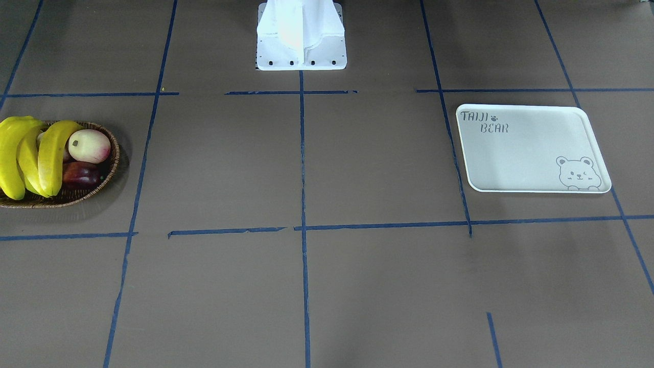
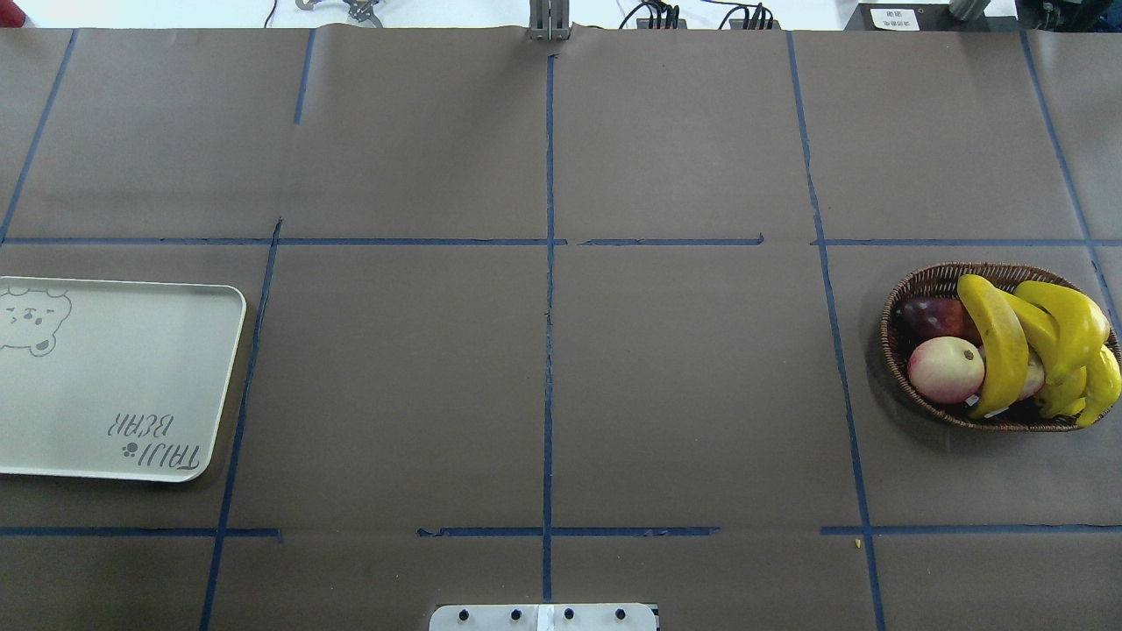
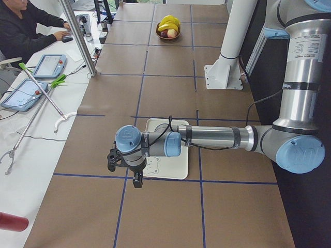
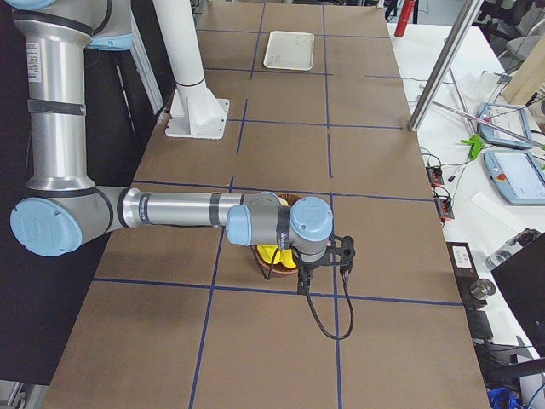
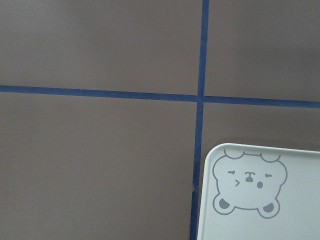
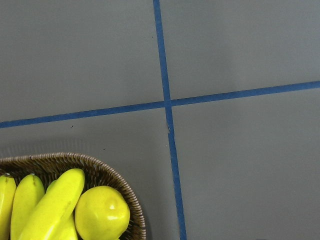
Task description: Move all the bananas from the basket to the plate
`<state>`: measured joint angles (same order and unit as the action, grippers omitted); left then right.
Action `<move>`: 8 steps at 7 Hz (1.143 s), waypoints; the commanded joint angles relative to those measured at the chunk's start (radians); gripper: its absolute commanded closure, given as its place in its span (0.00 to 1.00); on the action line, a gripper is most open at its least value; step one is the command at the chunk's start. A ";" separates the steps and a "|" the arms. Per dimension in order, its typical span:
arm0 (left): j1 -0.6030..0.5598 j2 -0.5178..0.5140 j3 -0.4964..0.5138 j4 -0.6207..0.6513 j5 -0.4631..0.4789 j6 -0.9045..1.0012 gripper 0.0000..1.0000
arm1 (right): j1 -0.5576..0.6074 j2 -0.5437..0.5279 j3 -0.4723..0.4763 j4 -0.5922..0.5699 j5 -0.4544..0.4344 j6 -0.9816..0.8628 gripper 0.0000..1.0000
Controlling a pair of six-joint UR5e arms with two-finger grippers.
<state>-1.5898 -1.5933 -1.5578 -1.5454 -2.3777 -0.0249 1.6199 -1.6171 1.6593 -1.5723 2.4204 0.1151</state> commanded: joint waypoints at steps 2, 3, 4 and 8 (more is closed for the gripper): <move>0.001 -0.004 0.007 0.001 0.000 -0.001 0.00 | 0.000 0.005 0.002 0.000 -0.006 0.000 0.00; 0.002 -0.004 0.008 0.001 0.000 -0.003 0.00 | -0.002 0.009 0.016 -0.002 -0.001 0.000 0.00; 0.002 -0.004 0.008 0.001 0.000 -0.003 0.00 | -0.017 0.019 0.017 -0.002 -0.003 0.000 0.00; 0.001 0.002 -0.005 0.001 -0.002 -0.004 0.00 | -0.044 0.029 0.054 -0.002 0.072 0.011 0.00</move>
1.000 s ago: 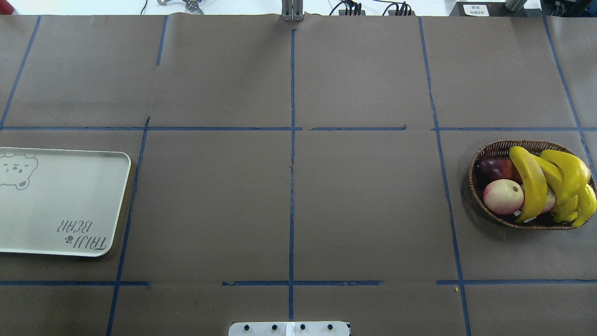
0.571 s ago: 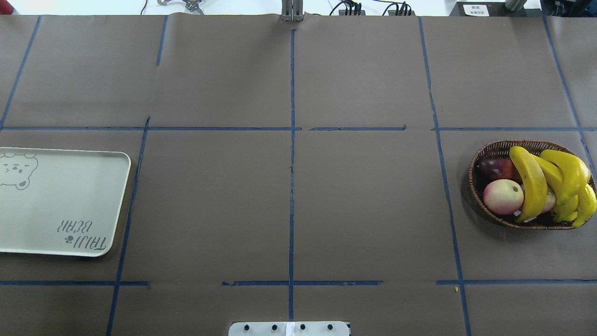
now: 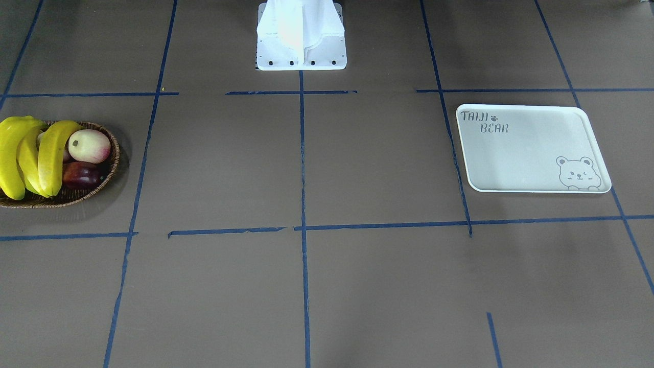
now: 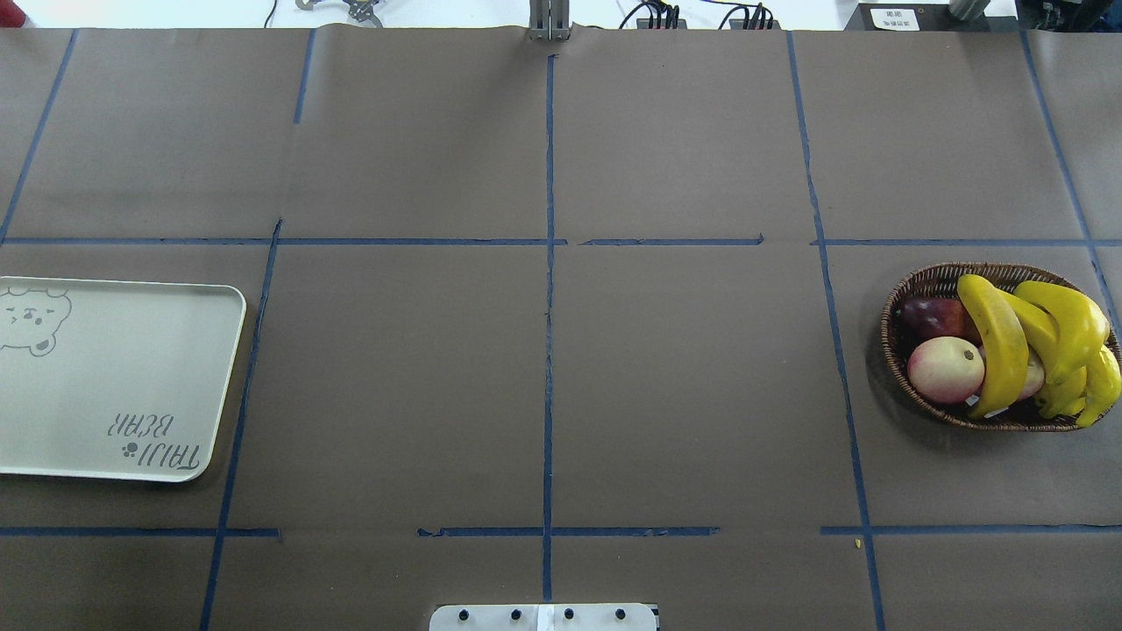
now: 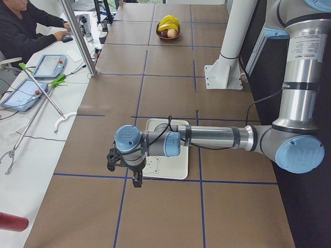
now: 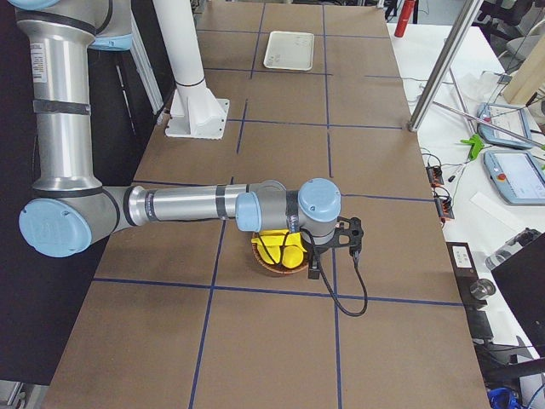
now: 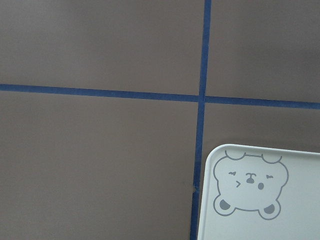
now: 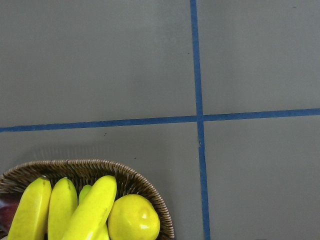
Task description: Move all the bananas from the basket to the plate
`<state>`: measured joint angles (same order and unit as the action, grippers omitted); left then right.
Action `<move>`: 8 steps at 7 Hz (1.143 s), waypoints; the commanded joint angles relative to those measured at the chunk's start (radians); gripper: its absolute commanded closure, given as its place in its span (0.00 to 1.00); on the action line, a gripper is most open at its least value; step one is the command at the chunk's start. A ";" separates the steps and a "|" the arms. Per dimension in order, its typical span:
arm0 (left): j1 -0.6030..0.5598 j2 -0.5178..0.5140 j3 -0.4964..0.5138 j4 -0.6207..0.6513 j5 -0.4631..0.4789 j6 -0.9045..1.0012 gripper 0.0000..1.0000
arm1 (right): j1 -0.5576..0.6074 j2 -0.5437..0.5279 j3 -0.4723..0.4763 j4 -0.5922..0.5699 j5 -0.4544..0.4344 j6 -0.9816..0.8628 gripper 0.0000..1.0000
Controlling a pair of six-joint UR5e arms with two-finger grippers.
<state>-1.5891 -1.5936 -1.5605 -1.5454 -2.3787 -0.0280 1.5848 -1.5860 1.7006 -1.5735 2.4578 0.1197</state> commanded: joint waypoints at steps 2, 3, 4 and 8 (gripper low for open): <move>0.000 0.007 -0.007 0.001 -0.001 -0.001 0.00 | -0.108 -0.005 0.098 0.004 0.020 0.300 0.01; -0.002 0.009 -0.010 0.001 -0.001 -0.001 0.00 | -0.164 -0.006 0.159 0.004 -0.028 0.421 0.01; -0.002 0.009 -0.009 0.001 -0.001 -0.001 0.00 | -0.199 -0.020 0.181 0.004 -0.033 0.475 0.01; -0.002 0.009 -0.009 -0.001 -0.001 0.000 0.00 | -0.304 -0.046 0.175 0.003 -0.069 0.505 0.00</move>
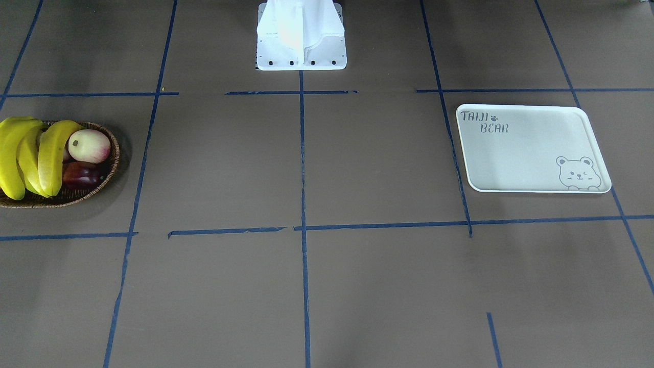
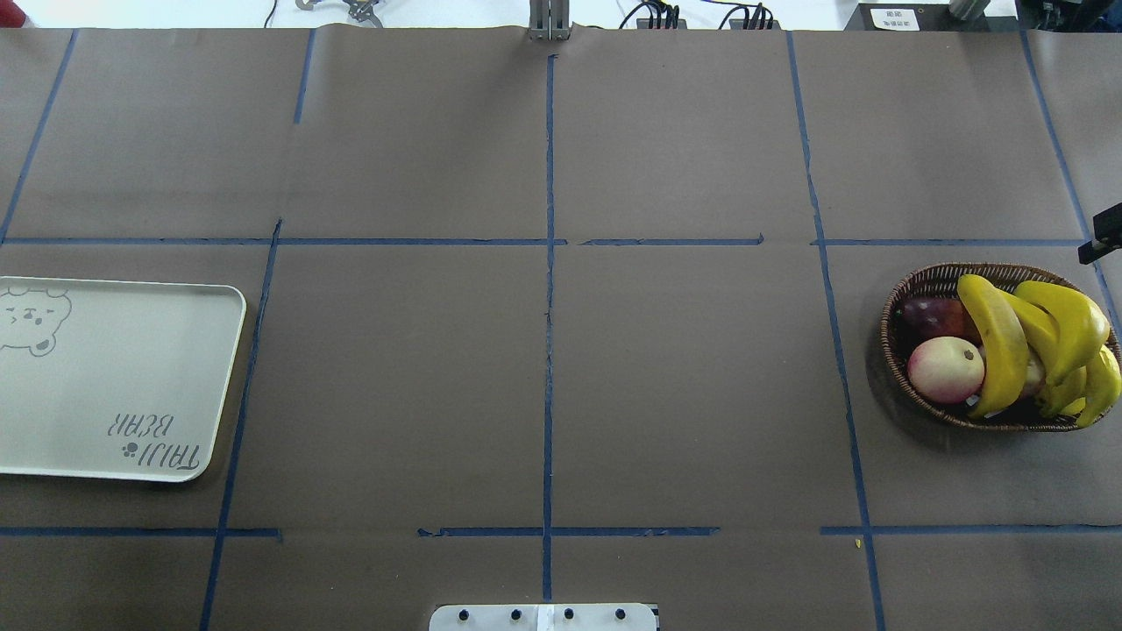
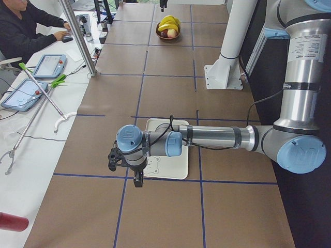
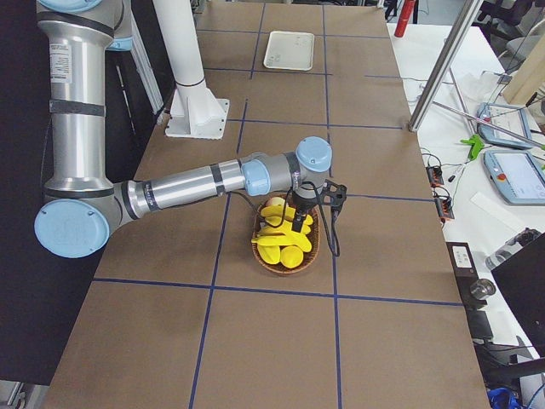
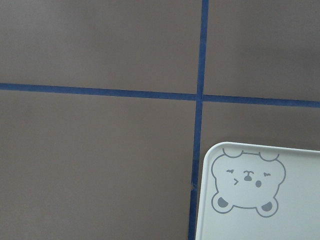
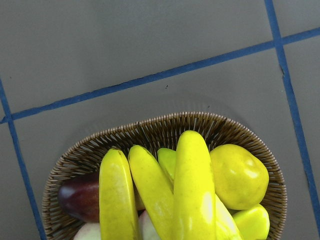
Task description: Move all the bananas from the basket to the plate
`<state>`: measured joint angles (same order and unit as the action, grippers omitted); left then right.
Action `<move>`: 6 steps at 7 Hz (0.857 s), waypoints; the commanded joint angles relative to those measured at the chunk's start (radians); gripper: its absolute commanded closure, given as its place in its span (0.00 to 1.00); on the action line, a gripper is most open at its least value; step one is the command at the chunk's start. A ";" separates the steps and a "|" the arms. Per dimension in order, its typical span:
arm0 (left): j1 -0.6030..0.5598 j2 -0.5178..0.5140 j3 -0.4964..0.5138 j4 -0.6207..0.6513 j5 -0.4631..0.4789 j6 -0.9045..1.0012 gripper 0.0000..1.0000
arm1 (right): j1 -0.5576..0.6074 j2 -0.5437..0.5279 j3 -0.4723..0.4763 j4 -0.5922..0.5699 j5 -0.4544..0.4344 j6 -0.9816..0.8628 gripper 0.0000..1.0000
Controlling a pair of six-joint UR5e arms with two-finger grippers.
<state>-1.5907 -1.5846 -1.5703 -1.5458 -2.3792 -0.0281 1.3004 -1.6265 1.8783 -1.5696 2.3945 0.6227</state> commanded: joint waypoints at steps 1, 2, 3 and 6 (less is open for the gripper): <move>0.001 0.000 0.001 0.000 0.000 0.001 0.00 | -0.024 -0.012 -0.005 -0.003 -0.003 0.006 0.00; 0.000 0.002 0.001 0.000 0.000 0.002 0.00 | -0.026 -0.016 -0.008 -0.006 0.005 0.008 0.01; 0.000 0.002 0.001 0.000 0.000 0.004 0.00 | -0.039 -0.016 -0.030 -0.006 0.008 0.006 0.01; 0.000 0.002 0.001 0.000 0.000 0.005 0.00 | -0.085 -0.015 -0.079 -0.003 0.006 0.008 0.01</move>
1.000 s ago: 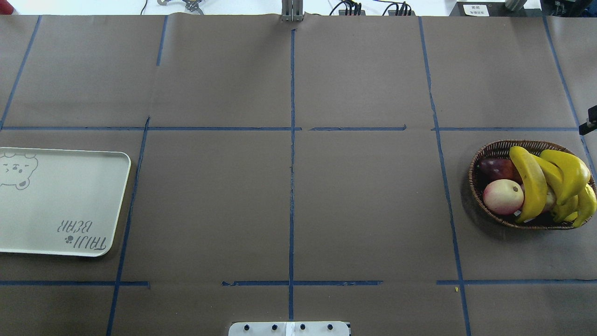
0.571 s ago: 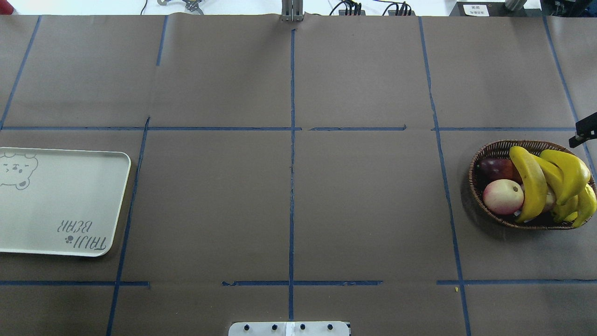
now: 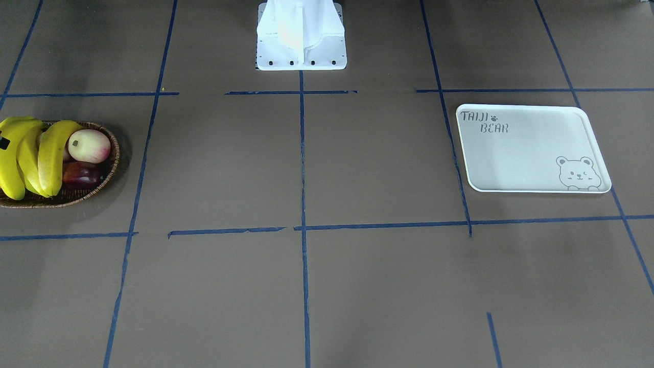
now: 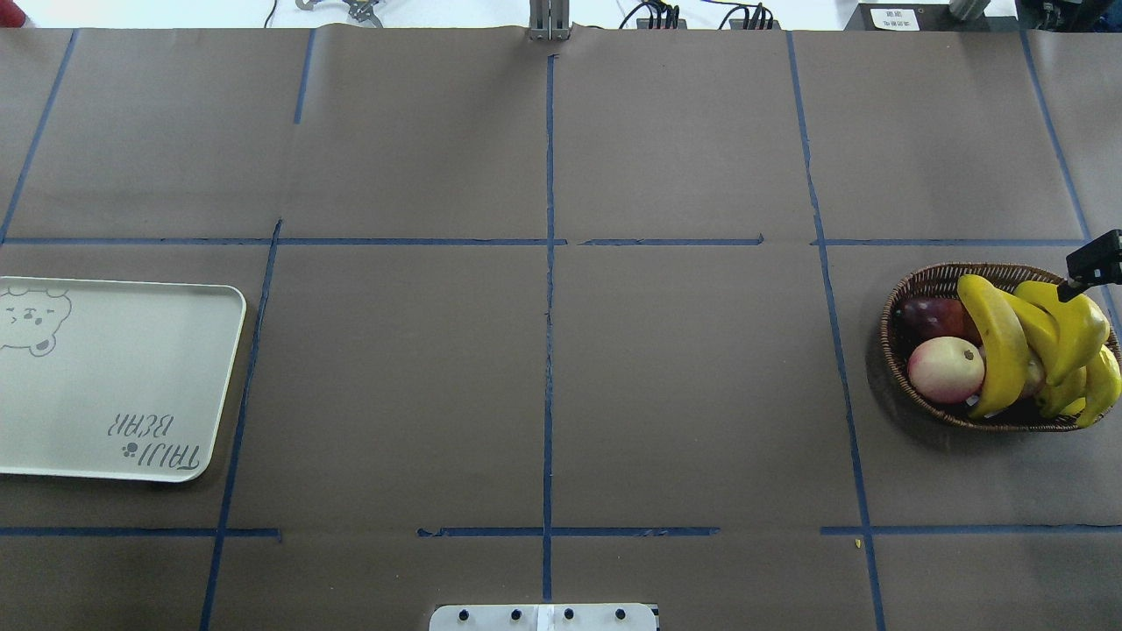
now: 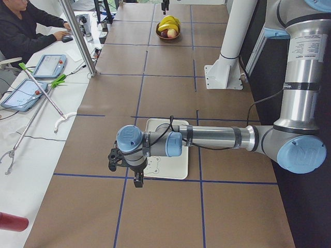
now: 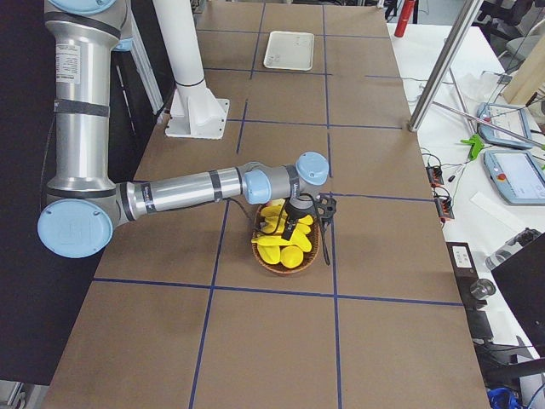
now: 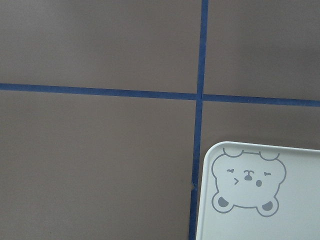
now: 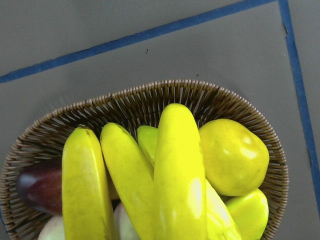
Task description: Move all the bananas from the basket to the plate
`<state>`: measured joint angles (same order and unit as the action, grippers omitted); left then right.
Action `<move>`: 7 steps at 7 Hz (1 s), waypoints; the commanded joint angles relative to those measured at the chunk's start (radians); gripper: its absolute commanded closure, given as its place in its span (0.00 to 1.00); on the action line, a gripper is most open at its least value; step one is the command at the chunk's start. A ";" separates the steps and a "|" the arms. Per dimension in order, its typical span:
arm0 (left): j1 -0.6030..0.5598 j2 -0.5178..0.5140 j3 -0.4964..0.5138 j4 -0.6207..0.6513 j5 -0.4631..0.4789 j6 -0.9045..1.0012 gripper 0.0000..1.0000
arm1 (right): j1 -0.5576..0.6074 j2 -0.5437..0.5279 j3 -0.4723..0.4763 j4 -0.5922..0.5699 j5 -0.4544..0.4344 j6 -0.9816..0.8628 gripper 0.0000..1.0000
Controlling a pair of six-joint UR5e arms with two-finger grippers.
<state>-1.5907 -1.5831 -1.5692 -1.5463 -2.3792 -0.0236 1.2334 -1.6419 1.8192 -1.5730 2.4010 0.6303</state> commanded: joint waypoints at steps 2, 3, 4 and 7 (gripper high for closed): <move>0.000 0.000 0.000 0.000 0.000 0.002 0.00 | -0.026 -0.001 -0.035 0.001 -0.003 0.000 0.01; 0.001 -0.001 0.000 -0.002 0.000 0.001 0.00 | -0.026 -0.001 -0.035 0.001 -0.005 0.002 0.14; 0.002 -0.005 0.001 -0.002 0.000 0.001 0.00 | -0.026 0.001 -0.035 0.001 -0.006 0.002 0.50; 0.002 -0.012 0.002 0.000 0.000 -0.001 0.00 | -0.025 0.005 -0.037 0.002 -0.014 -0.001 1.00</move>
<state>-1.5893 -1.5928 -1.5682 -1.5464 -2.3792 -0.0243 1.2076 -1.6389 1.7831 -1.5713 2.3904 0.6296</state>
